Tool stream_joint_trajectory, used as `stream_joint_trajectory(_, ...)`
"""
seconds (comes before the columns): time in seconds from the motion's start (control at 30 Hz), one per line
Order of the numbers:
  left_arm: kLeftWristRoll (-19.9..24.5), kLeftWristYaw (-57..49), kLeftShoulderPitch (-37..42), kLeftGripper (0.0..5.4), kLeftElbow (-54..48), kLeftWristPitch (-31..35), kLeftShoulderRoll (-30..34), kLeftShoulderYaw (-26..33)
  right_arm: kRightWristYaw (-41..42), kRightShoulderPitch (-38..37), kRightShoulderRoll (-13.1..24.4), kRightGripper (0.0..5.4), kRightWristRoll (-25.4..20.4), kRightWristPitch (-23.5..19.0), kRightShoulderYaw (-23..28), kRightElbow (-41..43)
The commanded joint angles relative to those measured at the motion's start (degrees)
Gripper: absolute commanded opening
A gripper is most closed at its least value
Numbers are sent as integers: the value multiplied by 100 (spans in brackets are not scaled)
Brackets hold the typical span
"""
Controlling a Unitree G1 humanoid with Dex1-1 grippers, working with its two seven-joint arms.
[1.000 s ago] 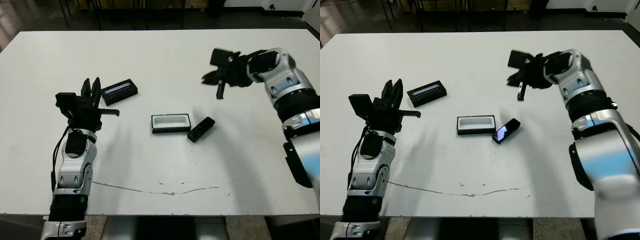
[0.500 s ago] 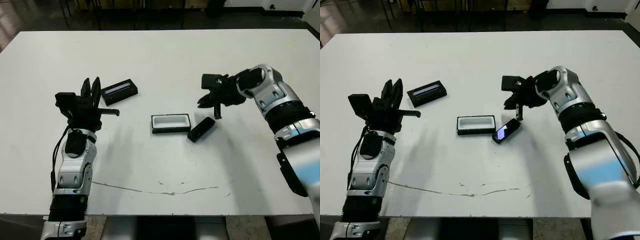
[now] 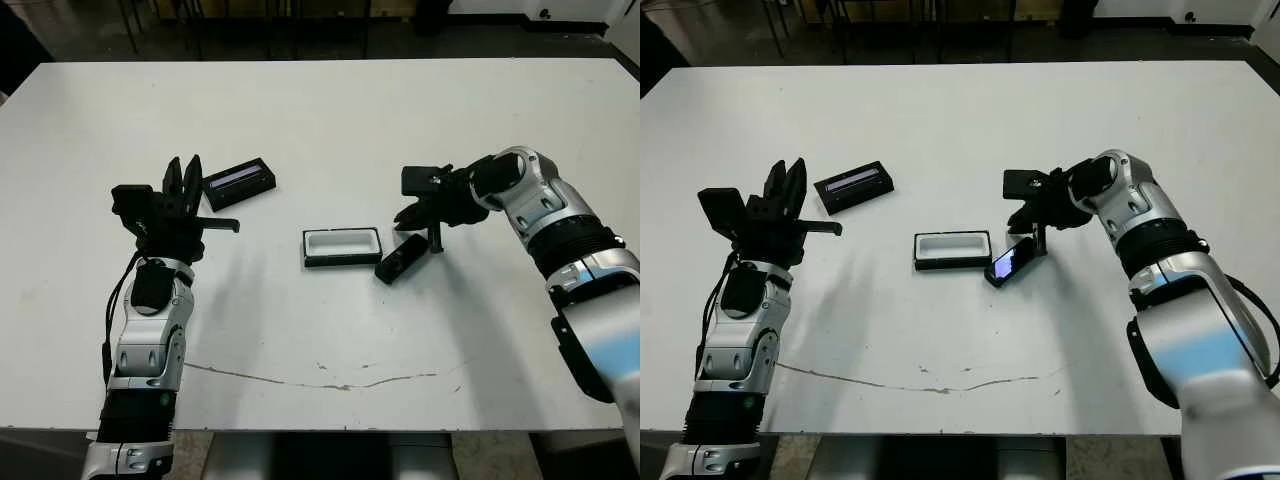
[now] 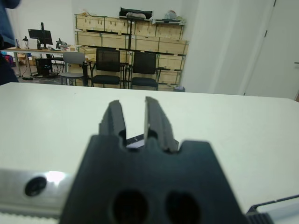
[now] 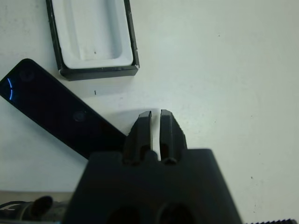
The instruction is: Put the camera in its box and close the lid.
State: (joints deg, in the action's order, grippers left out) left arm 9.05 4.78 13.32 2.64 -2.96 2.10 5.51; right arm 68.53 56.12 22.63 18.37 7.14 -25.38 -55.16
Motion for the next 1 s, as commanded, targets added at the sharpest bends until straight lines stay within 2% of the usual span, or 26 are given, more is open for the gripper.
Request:
stream_joint_trajectory(0.03,-13,-20,-95,2,50,67,16,30,178,-159,113,0,-31,-92,26,13)
stream_joint_trajectory(0.23,-29,-48,-126,2,10,68,-1,16,368,-327,264,0,-56,-158,32,214)
stream_joint_trajectory(0.4,-11,-38,-124,2,11,72,6,24,538,-530,494,0,-99,-266,41,705)
stream_joint_trajectory(0.63,0,-34,-135,2,5,69,25,33,907,-882,864,0,-425,-333,215,1402)
stream_joint_trajectory(0.93,52,-11,-133,2,16,65,21,54,1157,-1305,1161,0,-802,-875,396,2269)
stream_joint_trajectory(1.0,54,-16,-134,2,14,62,17,56,1229,-1373,1202,0,-907,-863,434,2335)
